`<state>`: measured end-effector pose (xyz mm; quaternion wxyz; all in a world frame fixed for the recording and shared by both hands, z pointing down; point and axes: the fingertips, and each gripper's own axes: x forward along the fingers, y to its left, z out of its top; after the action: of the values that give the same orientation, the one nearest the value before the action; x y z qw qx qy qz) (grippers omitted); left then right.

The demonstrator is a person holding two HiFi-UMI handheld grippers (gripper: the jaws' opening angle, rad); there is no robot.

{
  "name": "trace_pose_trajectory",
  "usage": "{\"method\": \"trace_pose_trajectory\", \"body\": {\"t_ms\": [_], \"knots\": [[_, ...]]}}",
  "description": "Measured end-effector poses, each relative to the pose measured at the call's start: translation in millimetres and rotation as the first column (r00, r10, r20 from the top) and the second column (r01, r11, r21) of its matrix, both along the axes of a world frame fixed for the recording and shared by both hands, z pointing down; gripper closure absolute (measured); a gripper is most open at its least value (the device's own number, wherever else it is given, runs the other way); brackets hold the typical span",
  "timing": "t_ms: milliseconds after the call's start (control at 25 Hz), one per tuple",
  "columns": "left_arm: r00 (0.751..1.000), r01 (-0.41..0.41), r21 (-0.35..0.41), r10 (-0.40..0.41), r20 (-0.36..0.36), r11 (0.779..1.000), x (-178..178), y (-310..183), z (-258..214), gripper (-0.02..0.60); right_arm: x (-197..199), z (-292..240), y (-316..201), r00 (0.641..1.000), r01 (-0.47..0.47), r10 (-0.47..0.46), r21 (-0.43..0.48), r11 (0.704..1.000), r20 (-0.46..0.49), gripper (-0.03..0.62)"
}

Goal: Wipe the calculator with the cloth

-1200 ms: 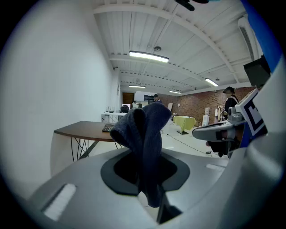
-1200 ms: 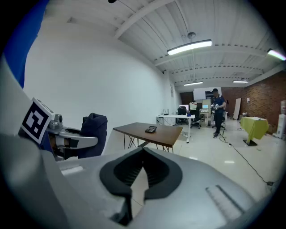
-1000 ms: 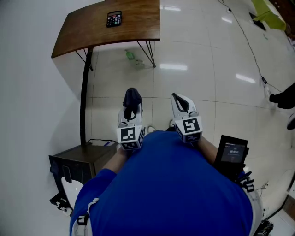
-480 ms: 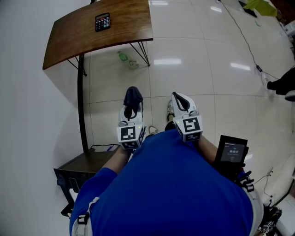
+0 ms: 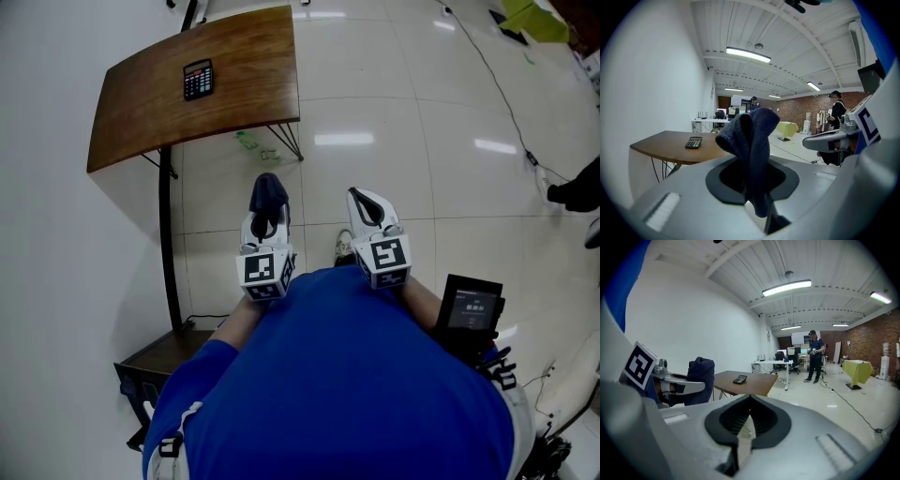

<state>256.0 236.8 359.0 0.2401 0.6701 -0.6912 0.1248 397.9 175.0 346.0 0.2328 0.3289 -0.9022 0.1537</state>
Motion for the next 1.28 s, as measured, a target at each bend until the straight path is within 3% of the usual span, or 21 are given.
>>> {"method": "trace_pose_trajectory", "body": {"t_ms": [440,680,920,1160,1280], "knots": [[1.000,0.023,-0.035,-0.023,0.015,0.999,1,-75,14,0.518,1,24,-75,1.000,0.020,-0.019,-0.044,0.999,0.014,0.592],[1.000,0.005,-0.046,-0.005,-0.001,0.999,-34,-117,47,0.518,-38,53,-112,1.000,0.021,-0.022,-0.064,0.998,-0.008,0.592],[0.999,-0.038,-0.030,0.037,-0.018,0.999,-52,-147,37,0.518,-54,41,-134,1.000,-0.019,0.017,-0.055,0.998,-0.023,0.592],[0.995,-0.095,-0.018,0.094,-0.040,0.995,-111,-187,72,0.518,-114,67,-173,0.997,-0.064,0.062,-0.031,0.997,-0.051,0.591],[0.993,-0.106,-0.014,0.105,-0.046,0.994,-121,-199,66,0.518,-123,58,-187,0.995,-0.084,0.083,-0.023,0.996,-0.052,0.591]]}}
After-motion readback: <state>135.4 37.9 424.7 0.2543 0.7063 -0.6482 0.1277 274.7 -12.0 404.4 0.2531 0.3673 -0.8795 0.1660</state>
